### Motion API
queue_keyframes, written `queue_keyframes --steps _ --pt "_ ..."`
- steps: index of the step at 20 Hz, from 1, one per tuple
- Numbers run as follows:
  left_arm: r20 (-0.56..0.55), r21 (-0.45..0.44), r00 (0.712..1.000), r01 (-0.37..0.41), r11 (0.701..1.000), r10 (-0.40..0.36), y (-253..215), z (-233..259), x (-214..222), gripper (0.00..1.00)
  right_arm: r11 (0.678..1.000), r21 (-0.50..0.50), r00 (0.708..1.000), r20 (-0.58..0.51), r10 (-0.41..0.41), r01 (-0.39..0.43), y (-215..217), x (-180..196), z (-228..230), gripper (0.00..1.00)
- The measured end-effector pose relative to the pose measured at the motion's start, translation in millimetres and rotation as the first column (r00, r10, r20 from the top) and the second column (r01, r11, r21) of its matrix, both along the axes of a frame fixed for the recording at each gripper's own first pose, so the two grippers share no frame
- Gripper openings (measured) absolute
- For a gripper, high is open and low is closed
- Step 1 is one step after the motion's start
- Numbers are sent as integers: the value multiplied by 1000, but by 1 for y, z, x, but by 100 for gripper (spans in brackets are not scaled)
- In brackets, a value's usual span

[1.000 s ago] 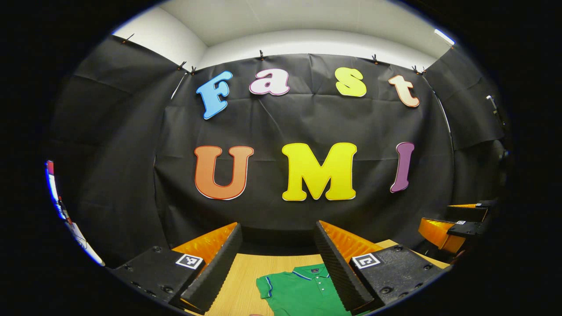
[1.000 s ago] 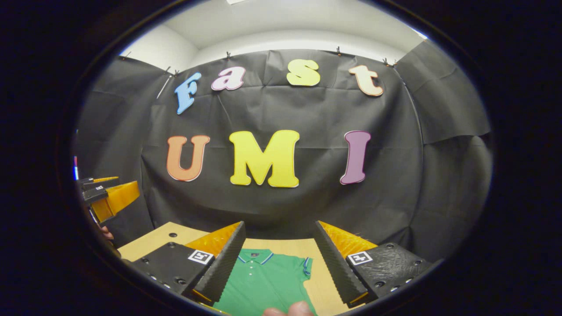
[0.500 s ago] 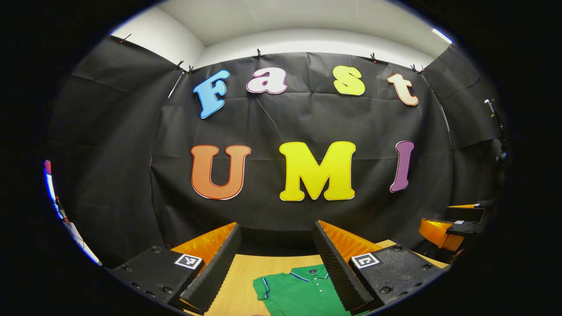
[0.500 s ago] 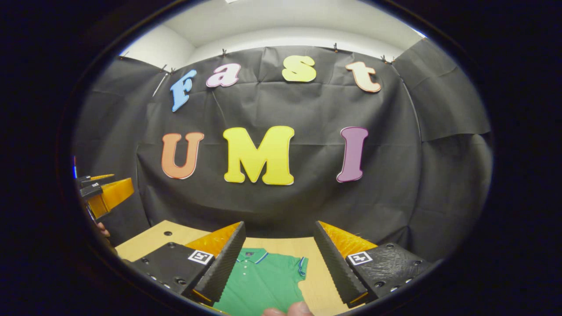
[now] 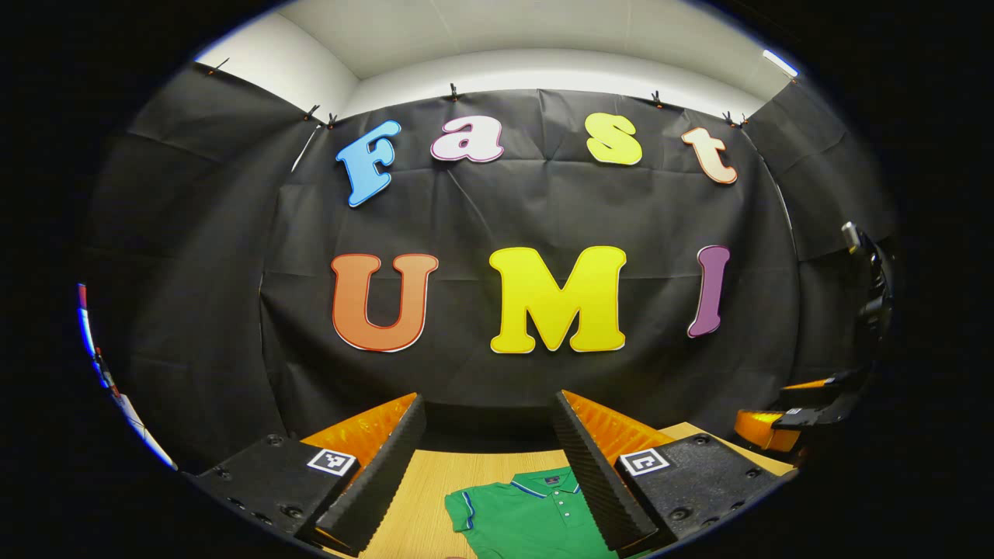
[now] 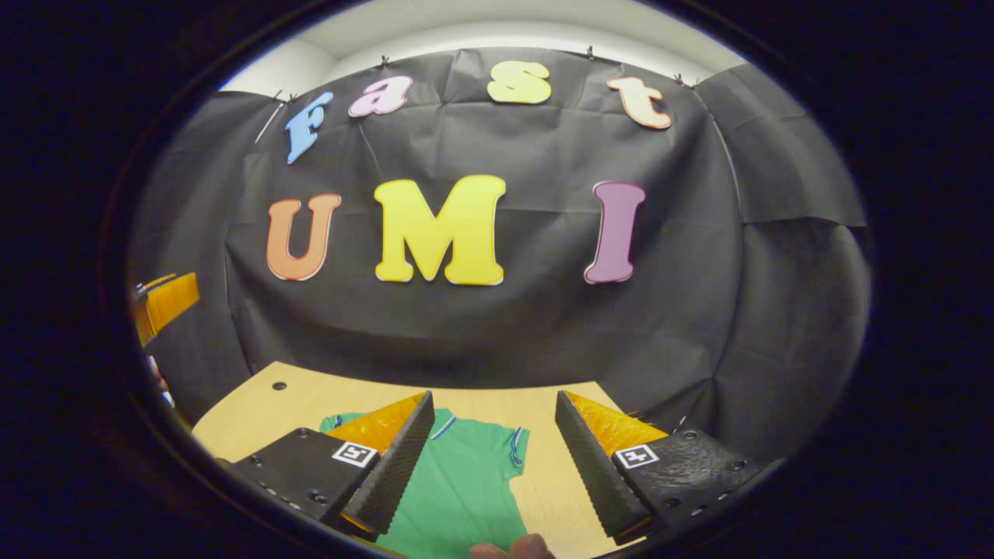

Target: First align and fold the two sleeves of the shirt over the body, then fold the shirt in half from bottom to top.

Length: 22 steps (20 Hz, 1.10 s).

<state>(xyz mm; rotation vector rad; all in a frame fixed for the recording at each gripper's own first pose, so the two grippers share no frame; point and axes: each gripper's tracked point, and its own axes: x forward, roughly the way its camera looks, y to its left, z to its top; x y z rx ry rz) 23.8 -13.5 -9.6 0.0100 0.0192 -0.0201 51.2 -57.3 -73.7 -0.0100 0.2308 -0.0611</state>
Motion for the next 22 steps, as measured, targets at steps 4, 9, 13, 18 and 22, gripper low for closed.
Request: queue_keyframes --steps 4,9,13,18,22 --pt "-19 12 1000 -23 1000 24 2 -7 3 100 1000 -18 993 -116 0 -2 -14 30 -47 95" --pt "-29 26 998 -54 998 55 5 -10 11 100 996 -67 962 -269 39 -60 -22 78 -113 95" --pt "-38 40 995 -86 995 88 7 -13 16 100 994 -61 928 -366 63 -91 -33 114 -168 95" --pt "-58 54 993 -101 993 104 8 -19 25 100 998 -44 888 -460 29 -55 -57 167 -241 97" --pt "-73 58 992 -103 993 107 4 -20 32 100 998 -35 837 -547 21 -48 -63 181 -288 96"
